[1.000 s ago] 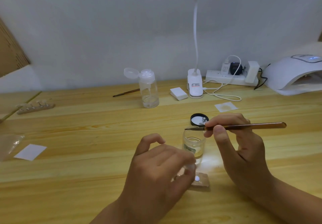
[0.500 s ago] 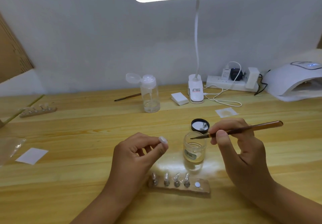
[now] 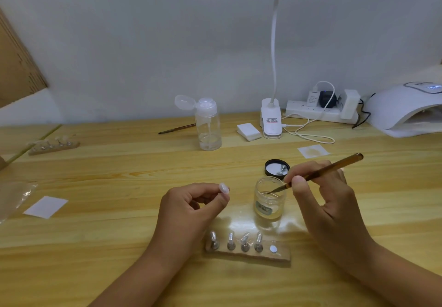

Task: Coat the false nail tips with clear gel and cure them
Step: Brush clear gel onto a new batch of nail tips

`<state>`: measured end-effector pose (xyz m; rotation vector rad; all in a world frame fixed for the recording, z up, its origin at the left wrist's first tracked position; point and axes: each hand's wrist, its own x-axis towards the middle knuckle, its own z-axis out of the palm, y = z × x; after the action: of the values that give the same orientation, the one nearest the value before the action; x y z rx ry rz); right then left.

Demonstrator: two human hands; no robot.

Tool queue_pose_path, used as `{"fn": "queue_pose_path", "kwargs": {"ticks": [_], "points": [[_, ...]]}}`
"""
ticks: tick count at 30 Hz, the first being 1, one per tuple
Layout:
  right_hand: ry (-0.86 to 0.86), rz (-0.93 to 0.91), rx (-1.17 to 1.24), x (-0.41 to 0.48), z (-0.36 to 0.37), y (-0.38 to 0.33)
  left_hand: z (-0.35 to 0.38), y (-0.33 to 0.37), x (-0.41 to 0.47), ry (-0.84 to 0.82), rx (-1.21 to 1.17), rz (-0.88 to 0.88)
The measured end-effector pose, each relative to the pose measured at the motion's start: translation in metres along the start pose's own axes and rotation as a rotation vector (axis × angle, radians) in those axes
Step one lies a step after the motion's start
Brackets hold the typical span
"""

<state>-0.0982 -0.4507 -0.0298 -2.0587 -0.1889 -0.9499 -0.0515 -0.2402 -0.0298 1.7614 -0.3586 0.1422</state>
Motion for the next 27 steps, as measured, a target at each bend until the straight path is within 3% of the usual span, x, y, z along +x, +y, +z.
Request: {"fn": "queue_pose_path", "kwargs": {"ticks": [14,27], "points": [[-0.11,0.045,-0.077,0.0009,0.0014,0.0012,-0.0011,0.0002,-0.0003,0.004,0.008,-0.01],[-0.084,0.062,-0.037,0.0009,0.001,0.0017,-0.0021,0.0025,-0.0006,0.003,0.028,-0.034]]}}
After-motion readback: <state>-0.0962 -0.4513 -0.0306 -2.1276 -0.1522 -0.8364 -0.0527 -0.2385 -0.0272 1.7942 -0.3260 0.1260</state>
